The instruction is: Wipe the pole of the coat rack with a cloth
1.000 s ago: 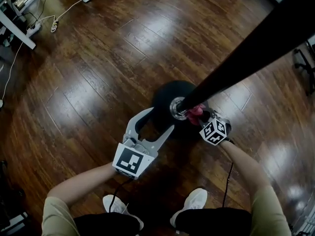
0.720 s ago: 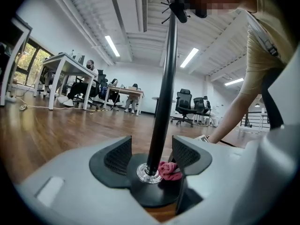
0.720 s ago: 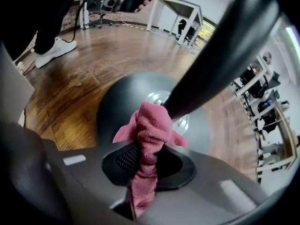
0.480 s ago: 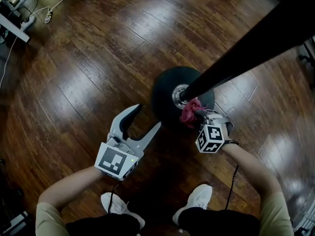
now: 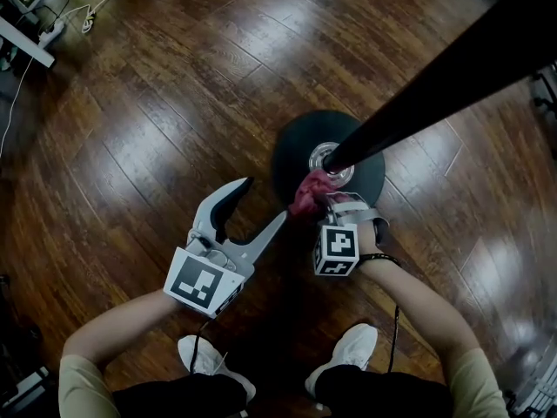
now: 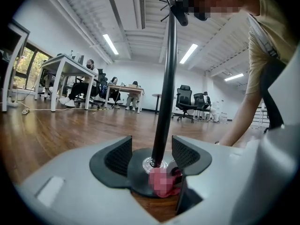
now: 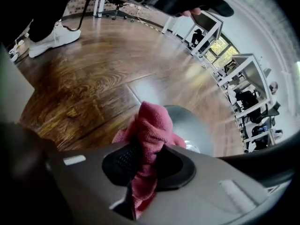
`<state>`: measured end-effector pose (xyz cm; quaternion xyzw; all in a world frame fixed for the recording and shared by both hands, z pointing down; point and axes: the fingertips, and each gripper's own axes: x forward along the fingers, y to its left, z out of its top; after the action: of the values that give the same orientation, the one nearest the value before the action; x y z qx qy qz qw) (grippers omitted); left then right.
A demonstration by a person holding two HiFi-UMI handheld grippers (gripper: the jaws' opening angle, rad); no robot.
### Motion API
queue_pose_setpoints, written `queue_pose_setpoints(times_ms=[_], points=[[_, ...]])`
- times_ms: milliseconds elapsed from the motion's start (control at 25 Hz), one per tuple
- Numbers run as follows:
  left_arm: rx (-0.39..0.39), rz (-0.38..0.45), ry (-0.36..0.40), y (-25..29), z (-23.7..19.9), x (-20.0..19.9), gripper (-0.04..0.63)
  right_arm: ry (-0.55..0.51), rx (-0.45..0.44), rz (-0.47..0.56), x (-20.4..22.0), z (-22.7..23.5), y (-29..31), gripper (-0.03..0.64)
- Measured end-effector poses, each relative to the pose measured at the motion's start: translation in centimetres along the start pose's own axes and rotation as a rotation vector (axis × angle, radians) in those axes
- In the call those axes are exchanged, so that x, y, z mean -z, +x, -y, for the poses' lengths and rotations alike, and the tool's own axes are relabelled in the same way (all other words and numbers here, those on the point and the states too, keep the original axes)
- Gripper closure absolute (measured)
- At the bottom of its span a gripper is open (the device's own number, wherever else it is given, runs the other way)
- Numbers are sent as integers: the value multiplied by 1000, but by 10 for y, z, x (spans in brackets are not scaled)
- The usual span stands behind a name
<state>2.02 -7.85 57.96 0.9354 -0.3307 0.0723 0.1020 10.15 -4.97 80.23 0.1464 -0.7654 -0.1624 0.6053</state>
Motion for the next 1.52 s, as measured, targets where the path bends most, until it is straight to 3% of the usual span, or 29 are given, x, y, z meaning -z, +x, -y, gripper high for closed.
queue_pose_setpoints(times_ms=[280,640,1080,1160,1280,1360,1520], points=[[-36,6,21,-7,-10,-6,339,-91,56,-149,-20,27,20,571],[-113,-4,34,-33,-41,-4,345,-95,131,-263,-30,77,52,586],[-148,-28,52,-60,-51,2,347,-109,123,-375,-35,121,76,594],[-155,-27,53,-63,-52,1,348,-63,157,-300,-42,126,73,583],[-152,-21,50,-64,-47,-2,350,154,218,-23,-59,113,39,575],[-143,-20,52,-61,-44,-1,350,285,206,109,-58,88,7,574],[-127,-39,42,-46,-38,5,353,358,80,105,-8,20,-10,574]])
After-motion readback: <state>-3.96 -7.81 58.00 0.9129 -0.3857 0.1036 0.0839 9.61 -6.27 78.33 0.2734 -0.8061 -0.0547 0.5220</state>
